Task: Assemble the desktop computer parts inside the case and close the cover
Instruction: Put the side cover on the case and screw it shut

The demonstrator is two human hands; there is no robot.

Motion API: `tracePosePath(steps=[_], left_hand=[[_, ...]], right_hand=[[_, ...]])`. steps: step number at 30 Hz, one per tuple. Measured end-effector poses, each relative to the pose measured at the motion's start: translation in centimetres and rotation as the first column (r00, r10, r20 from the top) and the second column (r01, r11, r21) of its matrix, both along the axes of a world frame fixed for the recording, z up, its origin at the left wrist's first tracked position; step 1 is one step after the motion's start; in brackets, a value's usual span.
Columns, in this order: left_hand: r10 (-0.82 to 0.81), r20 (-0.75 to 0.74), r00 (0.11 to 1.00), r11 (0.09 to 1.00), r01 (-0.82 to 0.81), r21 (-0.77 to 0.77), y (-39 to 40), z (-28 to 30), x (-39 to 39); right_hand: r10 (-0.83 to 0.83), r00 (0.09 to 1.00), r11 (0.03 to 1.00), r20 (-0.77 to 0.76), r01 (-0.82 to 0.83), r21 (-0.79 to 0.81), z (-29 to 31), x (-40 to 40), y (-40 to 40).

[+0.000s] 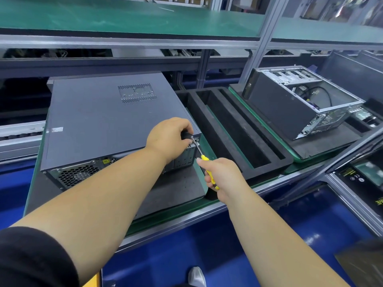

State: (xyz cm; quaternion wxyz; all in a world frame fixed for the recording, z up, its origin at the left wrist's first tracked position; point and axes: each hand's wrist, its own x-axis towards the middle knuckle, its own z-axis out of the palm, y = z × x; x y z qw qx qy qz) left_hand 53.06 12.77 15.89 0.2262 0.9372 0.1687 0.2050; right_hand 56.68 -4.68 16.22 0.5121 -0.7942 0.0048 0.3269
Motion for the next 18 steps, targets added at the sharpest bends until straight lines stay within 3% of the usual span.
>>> tracePosePath(steps=[2, 4, 6, 10, 14, 16, 18], left_hand=[[0.003, -0.001, 1.000, 1.000, -0.003, -0.002, 0.0, 0.0, 0.0], [0.004, -0.004, 1.000, 1.000, -0.004, 0.003, 0.0, 0.0, 0.0], [0.003, -0.003, 1.000, 1.000, -0.003, 0.007, 0.0, -0.1, 0.0], [-0.003, -0.002, 1.000, 1.000, 0.003, 0.014, 0.1, -0.1, 0.1], [-0.008, 0.000, 1.000, 1.000, 0.008, 0.023, 0.2, -0.1, 0.1], [-0.005, 0.003, 1.000, 1.000, 0.005, 0.027, 0.2, -0.2, 0.1], [-0.004, 0.006, 1.000, 0.999, 0.003, 0.033, 0.2, -0.2, 0.1]], right_hand=[[0.000, 0.995, 0.999, 0.095, 0.004, -0.046, -0.1, 0.1, 0.0], [-0.017, 0.995, 0.996, 0.099, 0.026, -0.090, 0.0, 0.4, 0.3], [-0.023, 1.000, 0.992, 0.000, 0.023, -0.122, 0.2, 0.6, 0.8], [-0.059, 0.975, 0.998, -0.216, 0.057, -0.017, 0.4, 0.4, 0.8], [-0.066, 0.992, 0.997, -0.108, 0.070, 0.027, 0.0, 0.1, -0.1], [-0.059, 0.997, 0.998, -0.042, 0.057, -0.030, -0.1, 0.2, 0.0], [-0.043, 0.996, 0.995, -0.080, 0.035, -0.098, 0.3, 0.4, 0.5]])
